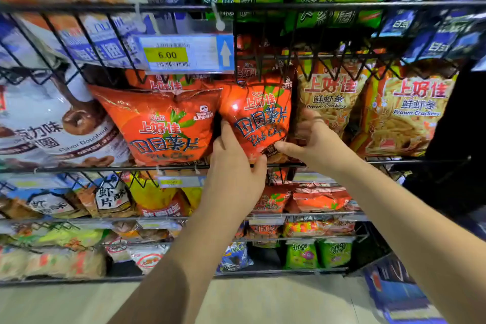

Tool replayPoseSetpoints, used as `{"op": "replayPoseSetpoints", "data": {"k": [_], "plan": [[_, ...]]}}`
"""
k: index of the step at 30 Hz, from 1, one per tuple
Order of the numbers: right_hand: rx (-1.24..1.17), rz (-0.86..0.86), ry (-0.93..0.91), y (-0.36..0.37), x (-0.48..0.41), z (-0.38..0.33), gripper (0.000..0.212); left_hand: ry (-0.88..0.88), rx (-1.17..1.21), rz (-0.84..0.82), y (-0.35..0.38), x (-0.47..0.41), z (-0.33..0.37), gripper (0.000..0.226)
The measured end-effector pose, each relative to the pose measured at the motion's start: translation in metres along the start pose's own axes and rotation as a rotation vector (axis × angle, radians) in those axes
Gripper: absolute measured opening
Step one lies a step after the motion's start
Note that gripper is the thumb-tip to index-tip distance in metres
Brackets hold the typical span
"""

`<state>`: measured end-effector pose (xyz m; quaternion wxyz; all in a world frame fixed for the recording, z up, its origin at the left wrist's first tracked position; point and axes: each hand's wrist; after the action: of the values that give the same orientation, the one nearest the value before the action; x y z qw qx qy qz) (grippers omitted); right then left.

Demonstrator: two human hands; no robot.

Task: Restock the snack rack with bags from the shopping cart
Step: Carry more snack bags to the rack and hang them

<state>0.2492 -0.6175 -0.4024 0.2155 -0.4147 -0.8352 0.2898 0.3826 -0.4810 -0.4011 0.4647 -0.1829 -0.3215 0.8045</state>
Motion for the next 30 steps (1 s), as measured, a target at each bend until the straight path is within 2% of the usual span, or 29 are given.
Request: {"op": "replayPoseSetpoints", "data": {"k": [3,4,6,8,12,18,25,27,30], "plan": [[-0.052,-0.084,-0.005,0.004,-0.011,-0.001,0.123,-0.009,-0.093,0.024,0.003,-0.01,0.001,0.091],[-0.062,-0.089,-0.014,0.008,-0.016,0.001,0.121,-0.017,-0.079,0.019,0.005,-0.012,0.001,0.092],[-0.072,-0.089,-0.029,0.012,-0.022,0.0,0.102,-0.018,-0.02,-0.002,0.008,-0.014,0.0,0.092],[-0.05,-0.063,-0.038,0.013,-0.026,-0.007,0.092,-0.004,0.007,-0.021,0.008,-0.017,-0.003,0.091],[-0.005,0.01,-0.038,0.017,-0.032,-0.012,0.098,-0.015,0.048,-0.044,0.001,-0.025,-0.006,0.089],[-0.096,0.128,-0.116,0.026,-0.029,-0.006,0.107,-0.003,0.181,-0.018,0.002,-0.034,-0.015,0.091],[-0.251,0.303,-0.225,0.031,-0.02,-0.003,0.085,0.076,0.236,0.011,0.004,-0.036,-0.012,0.09],[-0.237,0.322,-0.257,0.033,-0.021,-0.003,0.082,0.073,0.229,0.007,0.002,-0.039,-0.01,0.09],[-0.097,0.26,-0.271,0.035,-0.025,0.0,0.086,0.024,0.188,-0.01,0.0,-0.042,-0.012,0.091]]}}
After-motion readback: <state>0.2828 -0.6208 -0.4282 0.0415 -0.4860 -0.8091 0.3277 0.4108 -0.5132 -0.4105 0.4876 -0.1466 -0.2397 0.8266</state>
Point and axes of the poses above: each hand's wrist, its own x-axis away from the middle knuckle, its own y-axis out of the palm, z = x × y, and after that the axes turned 5 degrees about -z, right-handed
